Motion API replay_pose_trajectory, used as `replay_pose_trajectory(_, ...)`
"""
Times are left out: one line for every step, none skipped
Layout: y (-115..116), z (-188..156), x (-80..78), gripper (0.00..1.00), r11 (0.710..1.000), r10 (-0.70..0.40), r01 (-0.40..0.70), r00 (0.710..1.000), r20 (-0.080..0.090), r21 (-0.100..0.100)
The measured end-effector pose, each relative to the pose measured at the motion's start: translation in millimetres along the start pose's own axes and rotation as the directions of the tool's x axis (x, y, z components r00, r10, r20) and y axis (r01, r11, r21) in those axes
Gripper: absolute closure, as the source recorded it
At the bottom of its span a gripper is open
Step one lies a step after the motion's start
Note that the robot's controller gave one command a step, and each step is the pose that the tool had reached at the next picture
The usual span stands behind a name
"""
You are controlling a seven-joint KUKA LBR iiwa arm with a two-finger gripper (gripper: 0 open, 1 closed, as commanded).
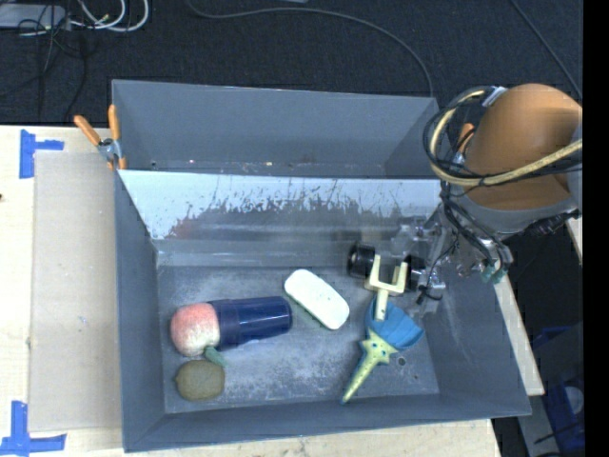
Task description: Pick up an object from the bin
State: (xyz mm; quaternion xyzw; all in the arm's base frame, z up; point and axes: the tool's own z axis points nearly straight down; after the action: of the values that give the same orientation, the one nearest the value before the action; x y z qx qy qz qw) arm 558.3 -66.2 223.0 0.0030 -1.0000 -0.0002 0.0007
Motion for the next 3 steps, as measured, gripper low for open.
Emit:
replay_pose_trajectory(0.0, 0.0, 0.0, 0.0, 1.0, 0.0, 0.0, 1.0, 0.0, 0.0)
replay_pose_trajectory(-6.2, 53.6, 57.9, 0.0, 0.951, -0.308, 0.308, 0.951, 0.003, 0.0)
replay_pose_trajectory(-22.9, 63.6, 86.9, 0.0, 0.845, -0.535, 0.535, 0.845, -0.004, -0.003)
